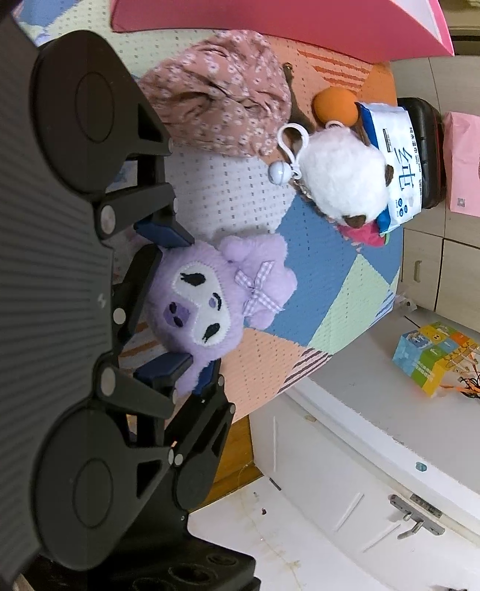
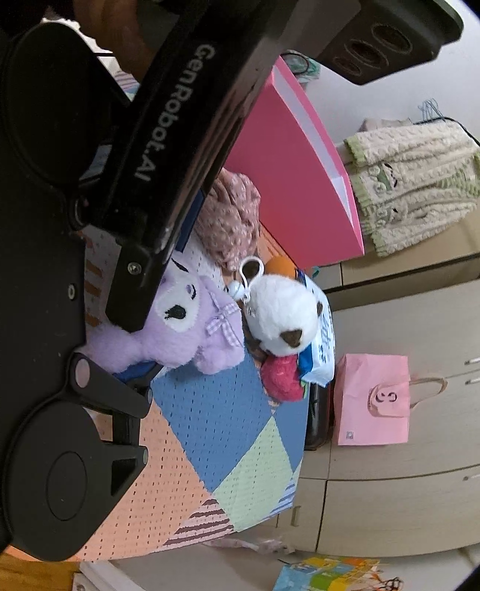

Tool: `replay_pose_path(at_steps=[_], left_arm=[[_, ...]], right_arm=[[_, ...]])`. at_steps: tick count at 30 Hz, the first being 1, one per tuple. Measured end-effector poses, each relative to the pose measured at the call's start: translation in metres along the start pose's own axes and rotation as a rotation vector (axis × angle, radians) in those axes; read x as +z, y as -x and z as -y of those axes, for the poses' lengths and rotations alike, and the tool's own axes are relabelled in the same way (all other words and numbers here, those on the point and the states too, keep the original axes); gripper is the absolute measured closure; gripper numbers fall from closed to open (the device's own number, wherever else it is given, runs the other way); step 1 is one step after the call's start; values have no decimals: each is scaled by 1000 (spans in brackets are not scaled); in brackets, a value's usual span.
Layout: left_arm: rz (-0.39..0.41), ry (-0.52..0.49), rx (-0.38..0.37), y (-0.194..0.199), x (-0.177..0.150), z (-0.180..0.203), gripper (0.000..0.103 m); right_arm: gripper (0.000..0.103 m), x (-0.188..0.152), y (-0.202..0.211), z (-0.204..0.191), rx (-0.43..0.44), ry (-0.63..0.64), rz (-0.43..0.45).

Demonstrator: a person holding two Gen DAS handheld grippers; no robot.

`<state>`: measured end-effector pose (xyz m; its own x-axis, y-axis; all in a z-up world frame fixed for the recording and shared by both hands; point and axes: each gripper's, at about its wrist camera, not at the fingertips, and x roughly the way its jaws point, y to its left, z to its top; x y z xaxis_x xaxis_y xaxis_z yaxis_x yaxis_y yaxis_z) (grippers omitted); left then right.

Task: Organize soft objects
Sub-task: 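Grasp the purple plush toy with the left gripper, then lift the purple plush and carry it over the pink box with the left gripper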

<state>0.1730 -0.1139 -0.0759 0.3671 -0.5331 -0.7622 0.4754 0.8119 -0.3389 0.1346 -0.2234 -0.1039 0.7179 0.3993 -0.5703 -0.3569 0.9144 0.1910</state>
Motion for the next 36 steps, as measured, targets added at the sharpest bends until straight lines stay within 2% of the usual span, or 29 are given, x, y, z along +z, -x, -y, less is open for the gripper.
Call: replay_pose_path(at_steps=[9, 21, 25, 30, 36], left_arm=[[-11, 1, -38, 27, -12, -2, 44], [-31, 56, -97, 71, -24, -15, 44], [-48, 98, -105, 89, -31, -27, 44], [-72, 149, -79, 111, -42, -40, 44], [-103, 191, -100, 140, -53, -60, 44]], right_arm=[[31, 5, 15, -19, 23, 2, -39], [31, 28, 27, -60, 75, 131, -164], [31, 33, 27, -77, 118, 147, -194], [32, 36, 24, -103, 171, 161, -230], [32, 41, 20, -136, 233, 180, -254]])
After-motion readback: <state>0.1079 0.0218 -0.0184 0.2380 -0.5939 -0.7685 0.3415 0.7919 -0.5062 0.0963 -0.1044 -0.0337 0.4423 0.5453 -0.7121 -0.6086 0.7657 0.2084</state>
